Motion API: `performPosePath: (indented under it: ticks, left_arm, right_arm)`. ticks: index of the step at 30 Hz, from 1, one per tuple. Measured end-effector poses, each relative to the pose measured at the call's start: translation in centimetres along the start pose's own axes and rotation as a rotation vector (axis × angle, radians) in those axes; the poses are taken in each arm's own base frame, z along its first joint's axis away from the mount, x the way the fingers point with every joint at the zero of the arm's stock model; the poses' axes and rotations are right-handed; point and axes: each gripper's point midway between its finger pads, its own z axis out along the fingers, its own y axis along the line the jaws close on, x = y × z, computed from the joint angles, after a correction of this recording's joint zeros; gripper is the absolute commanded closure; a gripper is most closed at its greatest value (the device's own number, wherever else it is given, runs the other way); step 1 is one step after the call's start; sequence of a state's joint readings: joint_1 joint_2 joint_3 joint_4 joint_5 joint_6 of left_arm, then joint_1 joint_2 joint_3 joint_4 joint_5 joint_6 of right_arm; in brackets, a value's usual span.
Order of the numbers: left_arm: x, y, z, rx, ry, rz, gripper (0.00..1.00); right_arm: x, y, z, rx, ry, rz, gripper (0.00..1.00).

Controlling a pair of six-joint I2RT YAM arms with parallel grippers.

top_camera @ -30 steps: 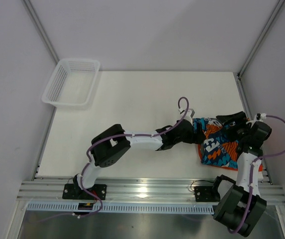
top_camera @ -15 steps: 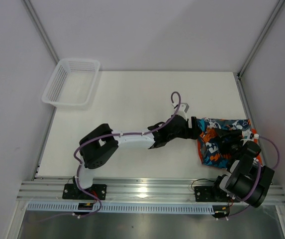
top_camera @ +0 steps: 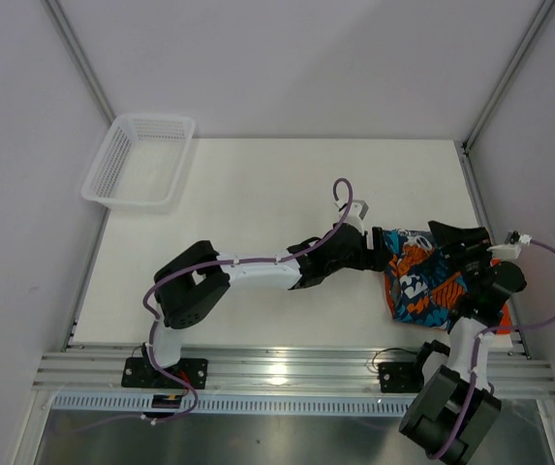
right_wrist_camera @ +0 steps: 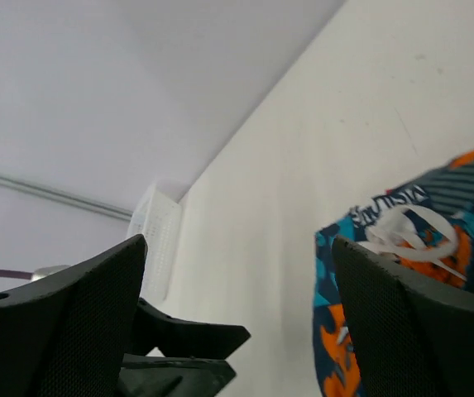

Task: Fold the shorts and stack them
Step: Neatly place the folded shorts to the corner

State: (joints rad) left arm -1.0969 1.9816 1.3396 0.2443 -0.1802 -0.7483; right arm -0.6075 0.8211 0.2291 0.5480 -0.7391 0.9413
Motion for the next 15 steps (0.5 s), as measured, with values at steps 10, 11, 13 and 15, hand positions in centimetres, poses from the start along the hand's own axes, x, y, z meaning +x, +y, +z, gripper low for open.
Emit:
performPosePath:
  ticks: [10, 11, 13, 15]
  left_arm:
    - [-0.3, 0.7, -0.6, -0.012, -0.003, -0.002, 0.14]
    - [-0.4, 0.9, -1.0, -0.016, -0.005, -0.004, 0.14]
    - [-0.8, 1.5, -1.6, -0.026, -0.009, -0.006, 0.14]
    - [-1.4, 1.8, -2.1, -0.032, -0.024, -0.011, 0.14]
  right_arm:
    - [6.0, -0.3, 2.0, -0.013, 0.203, 0.159, 0.05]
    - [7.4, -0.8, 2.4, -0.002, 0.243, 0.183, 0.05]
    - [9.7, -2.3, 2.6, 0.030, 0.299, 0.233, 0.06]
    - [11.9, -4.2, 2.1, 0.073, 0.328, 0.275, 0.07]
